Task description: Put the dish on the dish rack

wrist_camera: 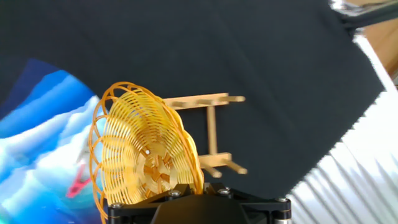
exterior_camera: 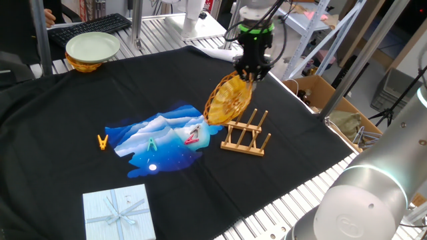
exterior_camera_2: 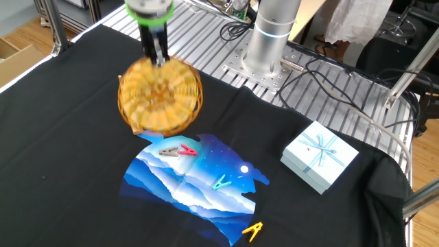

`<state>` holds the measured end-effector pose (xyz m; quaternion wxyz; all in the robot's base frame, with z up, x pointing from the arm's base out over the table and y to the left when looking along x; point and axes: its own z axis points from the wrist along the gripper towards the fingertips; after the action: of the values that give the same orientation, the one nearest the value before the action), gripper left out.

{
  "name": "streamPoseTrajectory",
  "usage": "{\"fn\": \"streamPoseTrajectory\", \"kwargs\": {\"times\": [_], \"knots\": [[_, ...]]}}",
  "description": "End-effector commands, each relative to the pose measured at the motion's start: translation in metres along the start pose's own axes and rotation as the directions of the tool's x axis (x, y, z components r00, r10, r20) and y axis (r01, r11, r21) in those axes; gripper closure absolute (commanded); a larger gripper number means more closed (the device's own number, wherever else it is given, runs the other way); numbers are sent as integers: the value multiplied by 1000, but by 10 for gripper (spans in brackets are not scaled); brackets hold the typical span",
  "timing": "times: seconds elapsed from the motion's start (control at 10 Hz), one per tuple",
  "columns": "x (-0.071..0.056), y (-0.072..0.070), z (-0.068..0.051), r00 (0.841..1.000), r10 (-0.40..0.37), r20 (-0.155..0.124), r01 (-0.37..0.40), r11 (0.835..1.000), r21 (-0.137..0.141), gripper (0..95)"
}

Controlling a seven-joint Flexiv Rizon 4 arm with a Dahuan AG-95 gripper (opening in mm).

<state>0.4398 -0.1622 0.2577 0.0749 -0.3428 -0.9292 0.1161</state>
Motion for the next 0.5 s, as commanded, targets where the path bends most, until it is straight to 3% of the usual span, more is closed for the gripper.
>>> {"fn": "streamPoseTrajectory", "kwargs": {"times": [0.1, 0.5], "knots": [[-3, -21, -4, 1000, 7, 7, -7, 1000, 9, 950], [-12, -47, -4, 1000, -18, 22, 18, 1000, 25, 950]]}}
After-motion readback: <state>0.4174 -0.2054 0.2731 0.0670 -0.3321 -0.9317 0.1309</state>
